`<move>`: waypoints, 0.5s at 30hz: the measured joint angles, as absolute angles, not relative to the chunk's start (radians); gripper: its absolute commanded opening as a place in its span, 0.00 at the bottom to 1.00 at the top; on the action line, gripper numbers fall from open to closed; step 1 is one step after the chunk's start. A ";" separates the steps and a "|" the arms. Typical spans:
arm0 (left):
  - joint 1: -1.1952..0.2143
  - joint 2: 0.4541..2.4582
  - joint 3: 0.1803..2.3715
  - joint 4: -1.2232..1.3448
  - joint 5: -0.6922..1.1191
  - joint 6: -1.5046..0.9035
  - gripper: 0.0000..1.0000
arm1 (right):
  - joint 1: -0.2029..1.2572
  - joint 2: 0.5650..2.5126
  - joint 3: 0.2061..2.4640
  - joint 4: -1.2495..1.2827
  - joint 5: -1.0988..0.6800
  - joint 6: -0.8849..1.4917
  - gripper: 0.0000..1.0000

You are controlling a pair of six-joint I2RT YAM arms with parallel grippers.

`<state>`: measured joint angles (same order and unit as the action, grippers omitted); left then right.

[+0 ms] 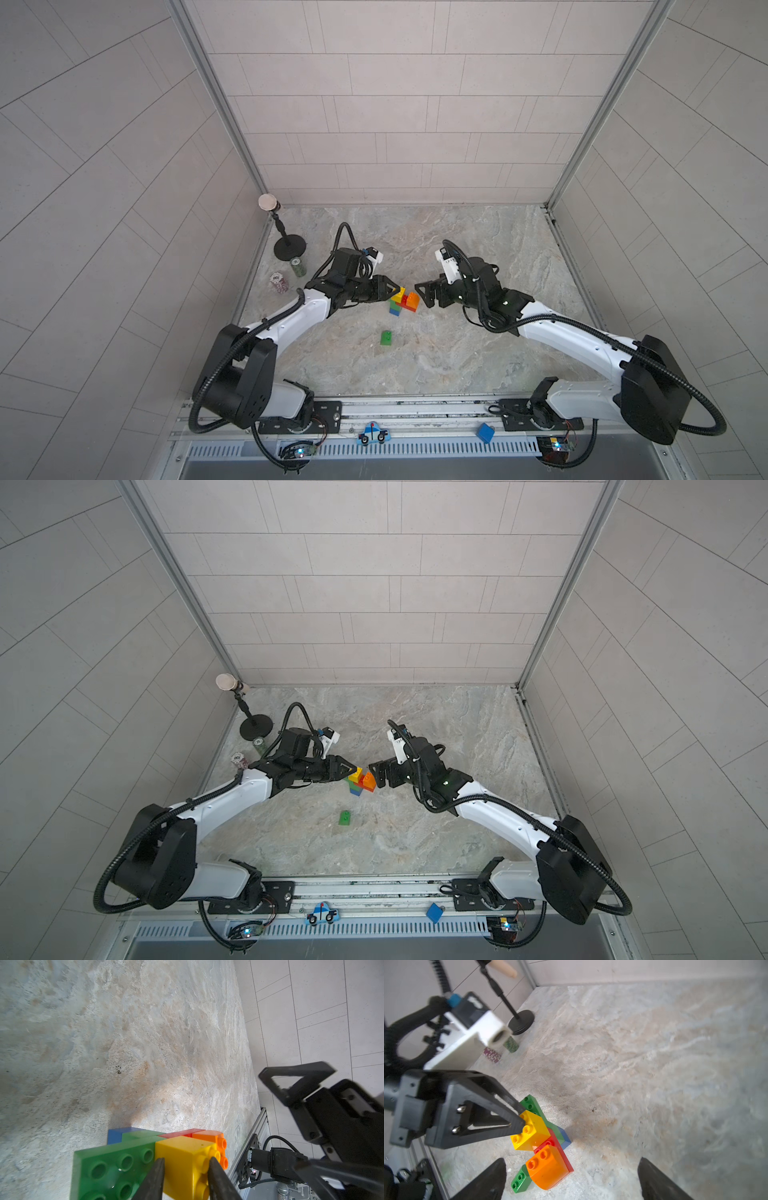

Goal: Assemble a fork with lego
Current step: Assemble the lego brick with the lego brick.

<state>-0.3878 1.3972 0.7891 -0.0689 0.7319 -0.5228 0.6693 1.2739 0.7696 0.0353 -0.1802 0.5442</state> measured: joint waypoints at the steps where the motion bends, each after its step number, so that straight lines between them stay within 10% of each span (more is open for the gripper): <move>1: -0.386 1.397 0.789 -0.069 0.732 -0.523 0.38 | 0.671 1.274 0.749 0.043 -0.168 0.598 1.00; 15: -0.377 1.397 0.789 -0.069 0.732 -0.524 0.38 | 0.726 1.253 0.538 0.362 -0.127 1.135 0.93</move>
